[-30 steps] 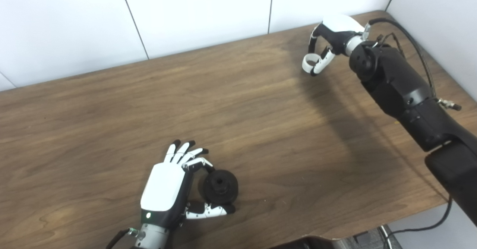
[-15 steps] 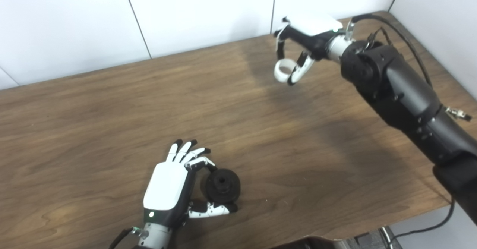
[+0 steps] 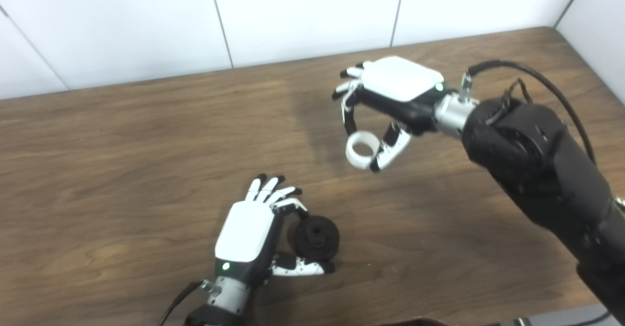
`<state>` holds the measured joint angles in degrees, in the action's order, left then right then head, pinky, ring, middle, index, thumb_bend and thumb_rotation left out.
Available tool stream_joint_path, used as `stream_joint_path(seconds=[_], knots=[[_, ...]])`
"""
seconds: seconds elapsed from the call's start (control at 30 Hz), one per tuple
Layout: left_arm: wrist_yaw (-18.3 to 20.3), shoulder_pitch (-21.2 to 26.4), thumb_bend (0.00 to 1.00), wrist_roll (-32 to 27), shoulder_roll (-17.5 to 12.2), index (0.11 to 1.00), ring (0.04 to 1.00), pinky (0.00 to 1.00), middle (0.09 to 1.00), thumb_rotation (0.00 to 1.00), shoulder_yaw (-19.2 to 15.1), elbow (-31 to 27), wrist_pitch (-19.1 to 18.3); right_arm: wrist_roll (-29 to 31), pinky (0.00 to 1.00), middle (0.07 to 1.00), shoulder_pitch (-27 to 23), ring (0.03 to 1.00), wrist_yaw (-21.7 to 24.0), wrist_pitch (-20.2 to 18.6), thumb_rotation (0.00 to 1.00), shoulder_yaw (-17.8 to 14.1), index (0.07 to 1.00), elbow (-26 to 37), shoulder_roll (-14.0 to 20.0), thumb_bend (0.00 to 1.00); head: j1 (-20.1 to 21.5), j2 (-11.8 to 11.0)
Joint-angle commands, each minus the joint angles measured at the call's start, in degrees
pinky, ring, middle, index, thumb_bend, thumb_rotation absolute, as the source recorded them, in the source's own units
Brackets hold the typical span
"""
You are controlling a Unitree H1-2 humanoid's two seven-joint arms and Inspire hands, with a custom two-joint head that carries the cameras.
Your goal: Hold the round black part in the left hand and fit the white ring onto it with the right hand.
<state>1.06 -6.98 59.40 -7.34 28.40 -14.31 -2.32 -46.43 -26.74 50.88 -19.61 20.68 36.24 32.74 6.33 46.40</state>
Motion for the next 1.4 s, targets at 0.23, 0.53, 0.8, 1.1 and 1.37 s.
stream_joint_path(seconds=[0.23, 0.53, 0.8, 1.1, 1.37], knots=[[4.37, 0.67, 0.52, 2.31, 1.04, 0.484, 0.94, 1.0, 0.807, 0.05, 1.55, -0.37, -2.34, 1.22, 1.0, 0.877, -0.95, 0.999, 4.88, 2.52, 0.14, -0.09, 0.484, 5.41, -1.34, 0.53, -1.46, 2.34], [5.88, 1.2, 0.52, 2.98, 1.55, 0.484, 0.943, 1.0, 0.806, 0.05, 1.53, -1.24, -3.17, 1.33, 1.0, 0.868, 0.07, 0.985, 8.28, 3.39, 0.14, 0.29, 0.485, 7.4, -3.64, 0.52, -1.81, 4.32], [6.83, 1.67, 0.52, 3.37, 1.8, 0.484, 0.935, 1.0, 0.8, 0.05, 1.65, -1.72, -3.9, -0.25, 1.0, 0.869, 0.77, 0.999, 10.99, 3.79, 0.14, 1.4, 0.484, 8.08, -5.59, 0.52, -2.28, 5.97], [7.2, 1.9, 0.52, 3.12, 2.07, 0.483, 0.93, 1.0, 0.796, 0.05, 1.63, -2.13, -3.97, -0.39, 1.0, 0.866, 2.91, 1.0, 10.31, 5.65, 0.14, 1.76, 0.484, 7.15, -7.63, 0.52, -2.34, 6.86], [7.12, 1.91, 0.52, 2.86, 2.18, 0.483, 0.926, 1.0, 0.797, 0.05, 1.54, -2.3, -3.86, -0.94, 1.0, 0.867, 3.12, 1.0, 9.68, 8.01, 0.14, 1.77, 0.484, 5.95, -8.86, 0.52, -2.26, 7.2]])
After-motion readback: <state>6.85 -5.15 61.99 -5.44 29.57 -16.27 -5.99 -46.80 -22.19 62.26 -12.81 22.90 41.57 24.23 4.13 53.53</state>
